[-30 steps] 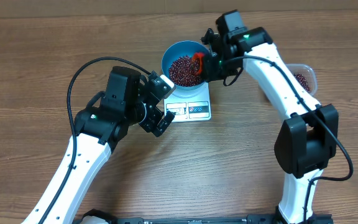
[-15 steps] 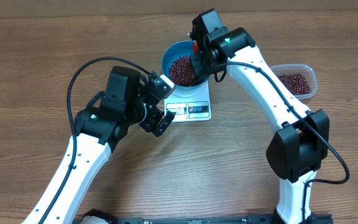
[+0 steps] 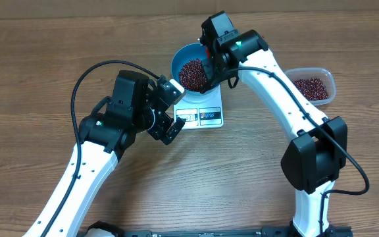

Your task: Scoop item into bowl and weigh 150g on scale

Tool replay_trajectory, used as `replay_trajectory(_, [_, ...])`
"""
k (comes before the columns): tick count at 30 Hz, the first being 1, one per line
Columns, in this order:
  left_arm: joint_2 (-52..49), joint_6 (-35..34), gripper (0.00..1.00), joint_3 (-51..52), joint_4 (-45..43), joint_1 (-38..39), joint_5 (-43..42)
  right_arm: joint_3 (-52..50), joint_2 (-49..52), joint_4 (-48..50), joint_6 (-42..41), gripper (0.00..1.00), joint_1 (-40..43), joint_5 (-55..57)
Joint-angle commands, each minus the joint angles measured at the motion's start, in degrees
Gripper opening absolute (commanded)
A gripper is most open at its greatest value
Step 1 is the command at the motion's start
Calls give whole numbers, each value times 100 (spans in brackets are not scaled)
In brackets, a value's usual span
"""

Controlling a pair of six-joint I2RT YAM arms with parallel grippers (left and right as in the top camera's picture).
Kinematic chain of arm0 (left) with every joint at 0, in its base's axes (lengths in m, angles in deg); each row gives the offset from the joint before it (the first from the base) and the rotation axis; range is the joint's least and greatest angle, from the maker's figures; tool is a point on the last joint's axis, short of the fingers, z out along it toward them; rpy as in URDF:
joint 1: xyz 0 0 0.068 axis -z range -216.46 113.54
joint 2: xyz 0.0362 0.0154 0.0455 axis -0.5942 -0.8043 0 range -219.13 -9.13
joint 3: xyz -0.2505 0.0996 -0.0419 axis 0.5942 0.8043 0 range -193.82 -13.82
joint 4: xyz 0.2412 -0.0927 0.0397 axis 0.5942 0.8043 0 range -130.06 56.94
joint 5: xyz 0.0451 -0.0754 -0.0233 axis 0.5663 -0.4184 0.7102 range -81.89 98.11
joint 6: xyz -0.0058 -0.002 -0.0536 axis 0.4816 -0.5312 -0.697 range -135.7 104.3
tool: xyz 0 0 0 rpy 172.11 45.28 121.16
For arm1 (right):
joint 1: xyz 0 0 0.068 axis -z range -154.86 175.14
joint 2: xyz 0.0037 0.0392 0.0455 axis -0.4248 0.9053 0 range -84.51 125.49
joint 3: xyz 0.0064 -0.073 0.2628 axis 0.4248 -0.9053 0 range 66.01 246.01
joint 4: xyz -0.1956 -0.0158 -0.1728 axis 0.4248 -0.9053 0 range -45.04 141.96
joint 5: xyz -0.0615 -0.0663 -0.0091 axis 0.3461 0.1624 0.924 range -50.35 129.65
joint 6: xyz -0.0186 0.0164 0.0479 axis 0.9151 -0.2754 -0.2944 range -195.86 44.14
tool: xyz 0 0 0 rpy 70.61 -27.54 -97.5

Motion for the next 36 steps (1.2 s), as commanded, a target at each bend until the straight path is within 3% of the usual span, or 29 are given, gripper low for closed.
replay_trajectory(1, [-22, -55, 100, 13, -20, 39, -26, 192, -289, 31, 118, 4, -44, 101])
replay_trajectory(12, [-22, -55, 99, 13, -20, 39, -26, 192, -501, 42, 382, 4, -44, 103])
replay_trajectory(20, [-22, -55, 100, 13, -20, 37, -20, 192, -623, 31, 1012, 4, -120, 105])
replay_trajectory(29, [-22, -55, 100, 13, -20, 37, -20, 192, -662, 2, 1408, 4, -450, 1316])
replay_trajectory(36, [-22, -55, 100, 13, -20, 37, -20, 192, -662, 4, 1403, 4, -459, 1320])
